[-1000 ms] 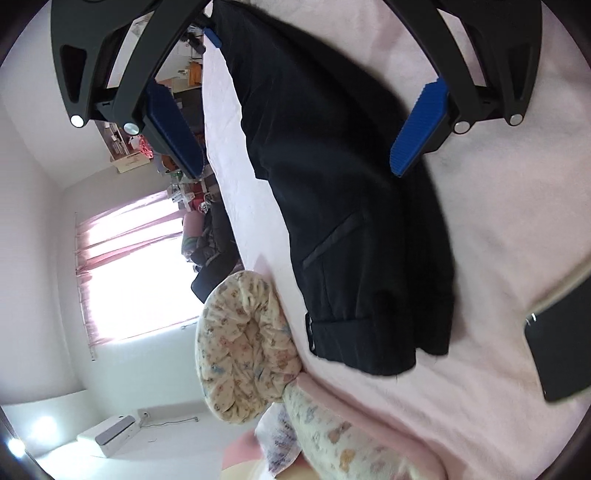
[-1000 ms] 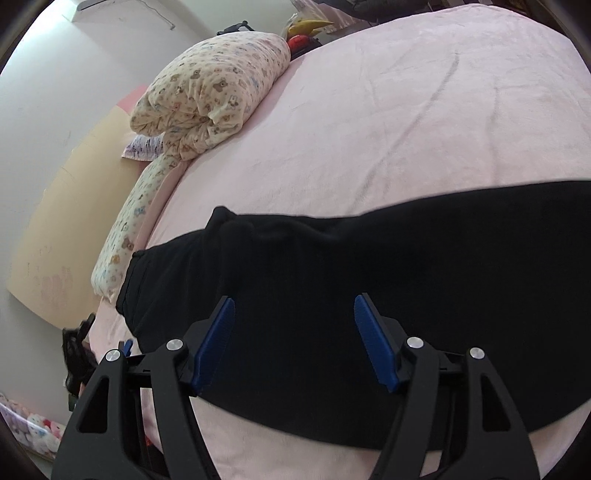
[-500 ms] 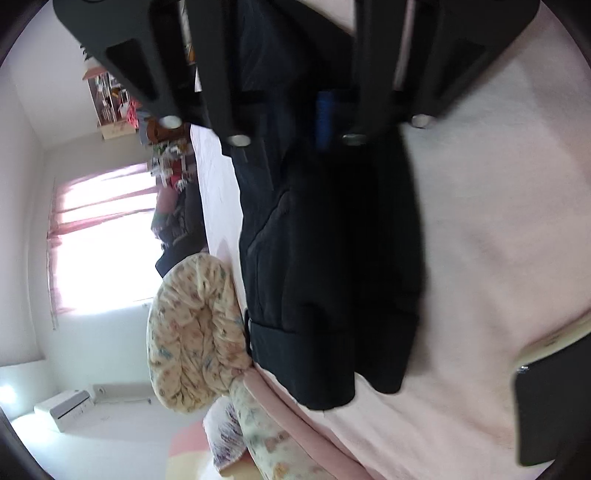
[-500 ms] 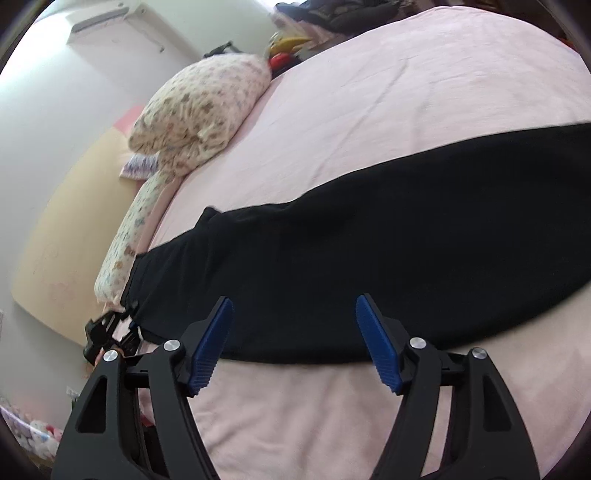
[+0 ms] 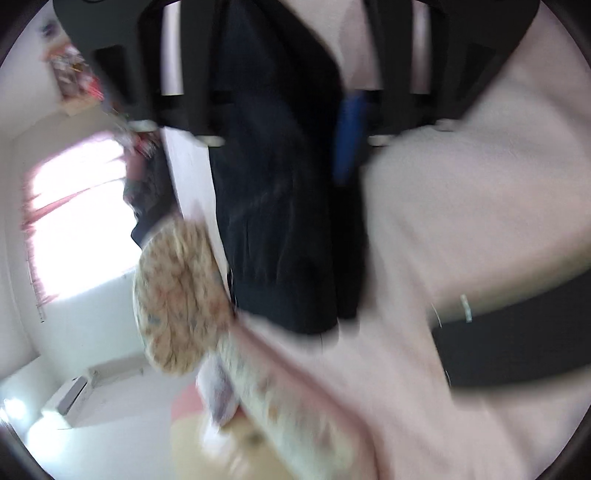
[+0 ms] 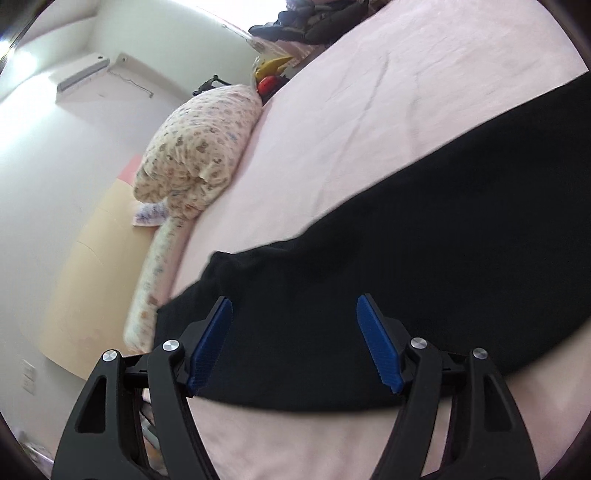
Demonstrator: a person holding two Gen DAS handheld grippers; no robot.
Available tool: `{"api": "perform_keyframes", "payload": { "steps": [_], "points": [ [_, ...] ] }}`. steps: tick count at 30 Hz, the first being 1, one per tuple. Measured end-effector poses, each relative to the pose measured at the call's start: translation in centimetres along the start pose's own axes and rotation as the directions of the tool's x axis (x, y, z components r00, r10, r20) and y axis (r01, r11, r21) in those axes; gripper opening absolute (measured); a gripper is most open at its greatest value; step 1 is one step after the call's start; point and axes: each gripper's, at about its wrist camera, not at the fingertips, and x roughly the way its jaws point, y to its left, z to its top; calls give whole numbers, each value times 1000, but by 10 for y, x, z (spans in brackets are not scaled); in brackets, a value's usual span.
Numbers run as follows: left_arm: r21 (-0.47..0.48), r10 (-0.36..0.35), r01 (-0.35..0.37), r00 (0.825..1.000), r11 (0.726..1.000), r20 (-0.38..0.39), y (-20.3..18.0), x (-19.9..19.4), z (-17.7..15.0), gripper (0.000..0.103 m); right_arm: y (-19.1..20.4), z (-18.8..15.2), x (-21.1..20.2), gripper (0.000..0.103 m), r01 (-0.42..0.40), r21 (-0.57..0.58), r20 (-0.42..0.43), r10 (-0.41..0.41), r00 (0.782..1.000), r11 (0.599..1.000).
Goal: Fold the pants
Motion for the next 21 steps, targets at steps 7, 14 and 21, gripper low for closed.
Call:
{"api": "perform_keyframes", "payload": {
  "steps": [7,14,21],
  "points": [
    [283,-163,115,975,952,149,-42,-39,-13,100,22,34,82,72,38,-9,-50,-39,998,999],
    [216,96,-78,992,973,-77,-33,27,-16,101,-57,63,65,37,142,165,13,-146,989,976],
    [198,95,-83,994,977,-53,-24,20,-15,100,-73,48,-48,89,163,114,326,-192,926,980]
  ]
}}
